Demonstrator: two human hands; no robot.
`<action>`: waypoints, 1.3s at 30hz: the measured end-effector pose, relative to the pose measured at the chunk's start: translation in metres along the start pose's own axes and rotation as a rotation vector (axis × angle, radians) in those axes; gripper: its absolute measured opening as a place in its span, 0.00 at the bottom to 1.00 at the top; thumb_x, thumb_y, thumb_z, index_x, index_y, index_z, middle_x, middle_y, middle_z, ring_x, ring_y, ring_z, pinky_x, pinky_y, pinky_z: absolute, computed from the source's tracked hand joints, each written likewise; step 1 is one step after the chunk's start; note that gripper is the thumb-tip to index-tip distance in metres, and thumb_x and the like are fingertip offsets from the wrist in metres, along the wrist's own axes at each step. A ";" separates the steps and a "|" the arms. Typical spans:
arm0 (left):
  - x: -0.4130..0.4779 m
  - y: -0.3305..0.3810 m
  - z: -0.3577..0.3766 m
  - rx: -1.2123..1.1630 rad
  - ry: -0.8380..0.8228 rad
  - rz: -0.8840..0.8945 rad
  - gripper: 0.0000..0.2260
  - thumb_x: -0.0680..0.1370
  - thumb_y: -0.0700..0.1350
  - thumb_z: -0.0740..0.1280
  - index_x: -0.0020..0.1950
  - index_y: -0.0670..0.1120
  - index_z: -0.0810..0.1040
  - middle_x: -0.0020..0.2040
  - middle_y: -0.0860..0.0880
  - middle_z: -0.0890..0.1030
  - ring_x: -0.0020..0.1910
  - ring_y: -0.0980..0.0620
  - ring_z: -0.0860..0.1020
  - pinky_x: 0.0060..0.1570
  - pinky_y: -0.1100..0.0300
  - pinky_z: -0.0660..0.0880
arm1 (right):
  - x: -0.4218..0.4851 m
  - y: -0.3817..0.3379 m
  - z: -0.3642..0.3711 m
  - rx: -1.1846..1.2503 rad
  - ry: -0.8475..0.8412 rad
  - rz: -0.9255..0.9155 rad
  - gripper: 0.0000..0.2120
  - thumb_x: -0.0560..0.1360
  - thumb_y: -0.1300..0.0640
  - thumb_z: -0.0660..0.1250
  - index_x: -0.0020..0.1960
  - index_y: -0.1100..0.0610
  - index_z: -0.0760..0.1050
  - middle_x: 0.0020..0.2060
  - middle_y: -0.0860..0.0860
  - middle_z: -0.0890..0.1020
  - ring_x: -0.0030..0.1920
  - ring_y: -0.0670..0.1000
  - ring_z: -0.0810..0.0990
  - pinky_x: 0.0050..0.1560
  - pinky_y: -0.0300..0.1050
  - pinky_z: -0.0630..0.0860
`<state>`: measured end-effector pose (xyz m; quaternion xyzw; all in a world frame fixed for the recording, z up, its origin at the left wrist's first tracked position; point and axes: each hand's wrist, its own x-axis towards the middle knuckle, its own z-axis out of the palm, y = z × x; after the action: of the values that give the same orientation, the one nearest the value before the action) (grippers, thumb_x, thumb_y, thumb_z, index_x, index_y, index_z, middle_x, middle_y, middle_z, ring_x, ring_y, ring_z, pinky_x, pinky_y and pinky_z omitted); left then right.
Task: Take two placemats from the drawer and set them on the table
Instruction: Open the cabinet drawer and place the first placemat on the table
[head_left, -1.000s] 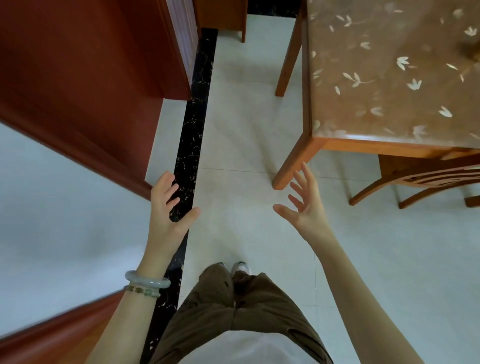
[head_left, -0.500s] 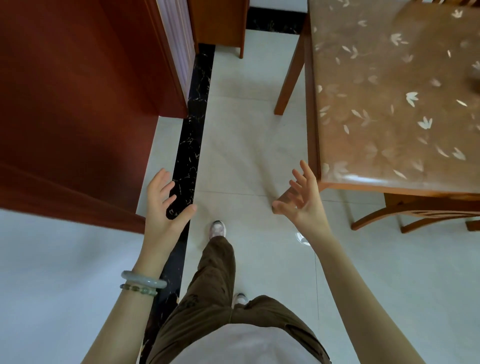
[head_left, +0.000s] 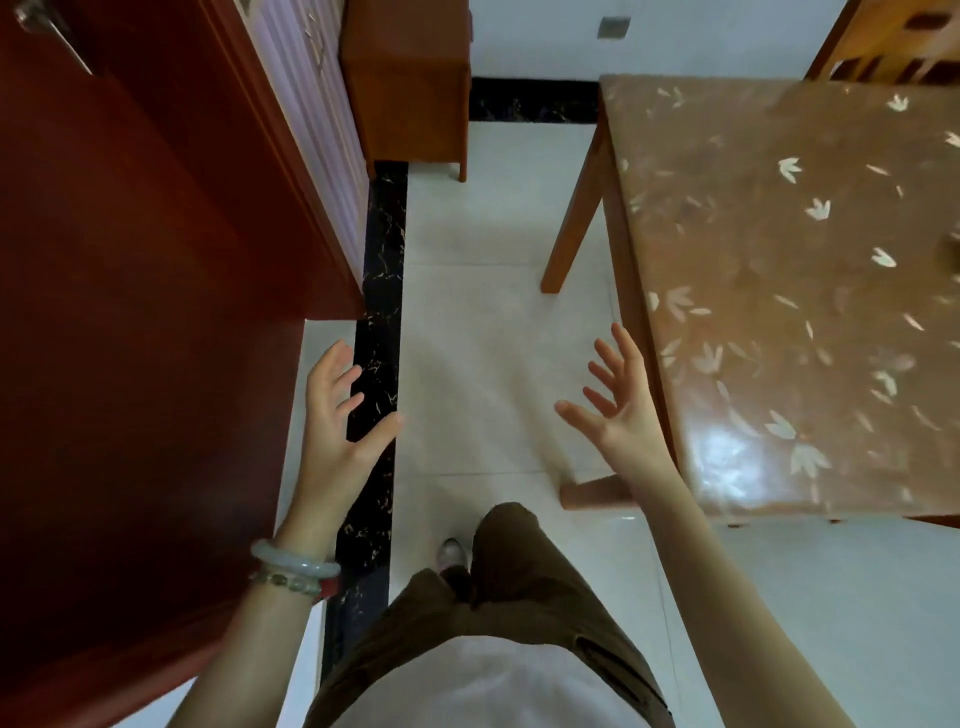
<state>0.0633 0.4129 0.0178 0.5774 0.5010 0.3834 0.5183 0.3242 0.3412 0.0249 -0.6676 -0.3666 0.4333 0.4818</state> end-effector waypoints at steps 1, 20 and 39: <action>0.016 0.001 0.001 -0.002 0.001 0.003 0.35 0.70 0.42 0.71 0.72 0.57 0.59 0.74 0.52 0.64 0.71 0.58 0.66 0.70 0.59 0.65 | 0.015 -0.004 -0.001 -0.006 0.007 -0.002 0.43 0.71 0.61 0.72 0.76 0.43 0.50 0.74 0.48 0.62 0.70 0.47 0.65 0.65 0.41 0.67; 0.402 0.043 0.098 0.000 0.045 0.023 0.34 0.70 0.42 0.71 0.74 0.53 0.61 0.73 0.51 0.66 0.70 0.58 0.68 0.69 0.56 0.67 | 0.404 -0.095 -0.051 -0.034 0.033 -0.085 0.43 0.71 0.63 0.72 0.76 0.47 0.50 0.74 0.52 0.62 0.72 0.49 0.64 0.64 0.34 0.69; 0.814 0.072 0.159 0.049 -0.076 0.044 0.35 0.70 0.44 0.71 0.74 0.55 0.61 0.74 0.54 0.65 0.70 0.59 0.67 0.66 0.63 0.67 | 0.771 -0.168 -0.062 -0.006 0.164 -0.021 0.42 0.72 0.62 0.71 0.76 0.47 0.50 0.74 0.51 0.61 0.71 0.51 0.65 0.68 0.48 0.67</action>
<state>0.3952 1.1761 -0.0002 0.6149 0.4773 0.3602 0.5141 0.6446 1.0651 0.0223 -0.6985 -0.3340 0.3710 0.5127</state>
